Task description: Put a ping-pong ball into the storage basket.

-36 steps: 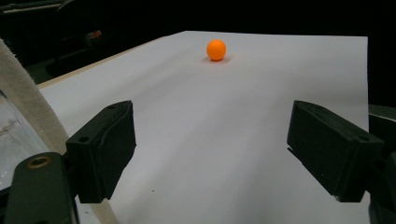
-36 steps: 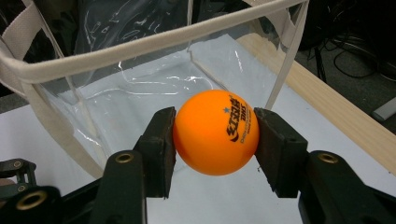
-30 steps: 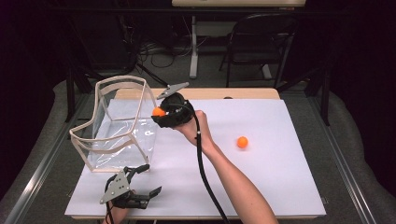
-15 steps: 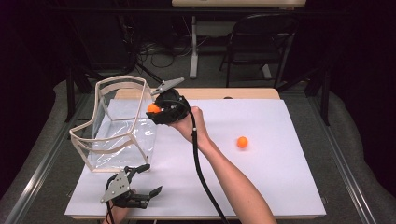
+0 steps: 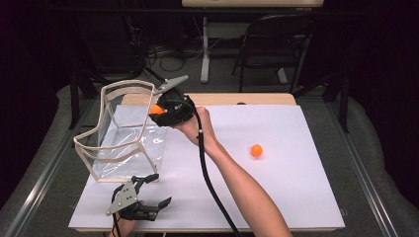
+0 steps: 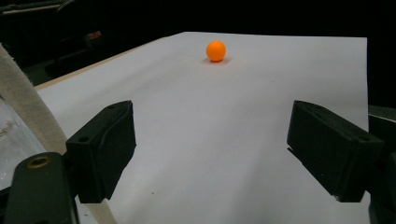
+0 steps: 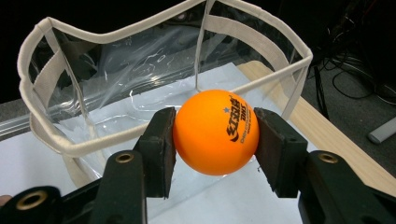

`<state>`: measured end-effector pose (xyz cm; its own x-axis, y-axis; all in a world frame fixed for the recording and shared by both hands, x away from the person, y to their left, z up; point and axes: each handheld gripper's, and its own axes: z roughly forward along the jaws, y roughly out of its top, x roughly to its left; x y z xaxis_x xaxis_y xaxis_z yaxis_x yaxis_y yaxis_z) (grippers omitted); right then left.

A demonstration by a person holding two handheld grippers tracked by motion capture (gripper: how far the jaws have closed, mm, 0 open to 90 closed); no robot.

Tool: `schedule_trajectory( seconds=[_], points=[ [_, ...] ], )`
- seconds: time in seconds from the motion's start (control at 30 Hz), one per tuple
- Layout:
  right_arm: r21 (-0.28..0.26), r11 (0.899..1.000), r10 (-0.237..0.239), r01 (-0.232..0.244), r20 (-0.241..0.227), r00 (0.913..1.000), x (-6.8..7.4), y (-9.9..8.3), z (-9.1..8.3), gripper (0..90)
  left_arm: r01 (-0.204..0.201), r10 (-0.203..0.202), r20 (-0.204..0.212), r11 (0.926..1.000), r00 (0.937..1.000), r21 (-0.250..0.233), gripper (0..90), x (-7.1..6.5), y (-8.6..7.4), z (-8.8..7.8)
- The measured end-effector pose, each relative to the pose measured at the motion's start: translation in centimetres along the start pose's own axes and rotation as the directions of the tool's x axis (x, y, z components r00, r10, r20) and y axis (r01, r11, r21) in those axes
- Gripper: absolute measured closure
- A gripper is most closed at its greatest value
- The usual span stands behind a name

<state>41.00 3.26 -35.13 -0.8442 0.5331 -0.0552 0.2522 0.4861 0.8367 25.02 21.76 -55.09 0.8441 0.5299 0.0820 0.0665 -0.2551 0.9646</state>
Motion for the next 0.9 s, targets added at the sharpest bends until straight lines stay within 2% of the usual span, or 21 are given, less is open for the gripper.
schedule_trajectory(
  seconds=[0.27, 0.4, 0.77, 0.9],
  points=[
    [0.003, 1.0, -0.009, 0.009, 0.006, 0.9999, -0.2, 1.0, 0.2, 50.9, 0.001, 0.0, 0.007, 1.0, 1.0, -0.008, 15.6, 0.1, 0.0, -0.1],
    [-0.006, 1.0, 0.002, -0.002, 0.004, 1.0, -0.2, 1.4, 0.3, 50.9, -0.002, 0.002, 0.007, 0.9999, 1.0, -0.01, 15.6, 0.0, 0.1, -0.1],
    [0.005, 1.0, -0.009, 0.009, 0.007, 0.9999, 0.1, 2.7, 0.8, 50.8, 0.0, 0.0, 0.005, 1.0, 1.0, -0.009, 15.6, 0.1, 0.1, -0.1],
    [0.005, 1.0, -0.015, 0.015, -0.007, 0.9999, 0.4, 3.0, 1.1, 50.8, 0.004, -0.004, 0.002, 0.9999, 1.0, -0.013, 15.6, 0.2, 0.0, -0.1]
  ],
)
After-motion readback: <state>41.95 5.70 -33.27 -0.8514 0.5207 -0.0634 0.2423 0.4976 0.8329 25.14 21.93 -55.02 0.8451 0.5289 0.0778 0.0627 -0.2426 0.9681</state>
